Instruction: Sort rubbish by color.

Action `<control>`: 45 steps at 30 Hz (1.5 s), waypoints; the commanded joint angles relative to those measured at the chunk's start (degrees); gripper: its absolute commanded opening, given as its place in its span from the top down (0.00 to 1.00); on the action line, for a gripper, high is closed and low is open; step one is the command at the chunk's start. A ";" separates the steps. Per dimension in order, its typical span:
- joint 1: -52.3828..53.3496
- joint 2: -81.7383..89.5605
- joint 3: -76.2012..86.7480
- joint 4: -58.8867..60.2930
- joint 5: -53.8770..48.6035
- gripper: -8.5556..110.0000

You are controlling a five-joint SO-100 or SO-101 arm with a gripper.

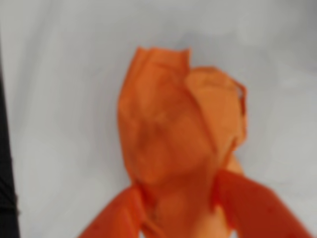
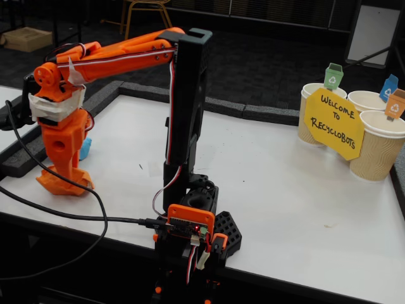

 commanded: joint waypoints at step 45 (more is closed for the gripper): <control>0.70 0.53 7.47 -10.63 0.26 0.80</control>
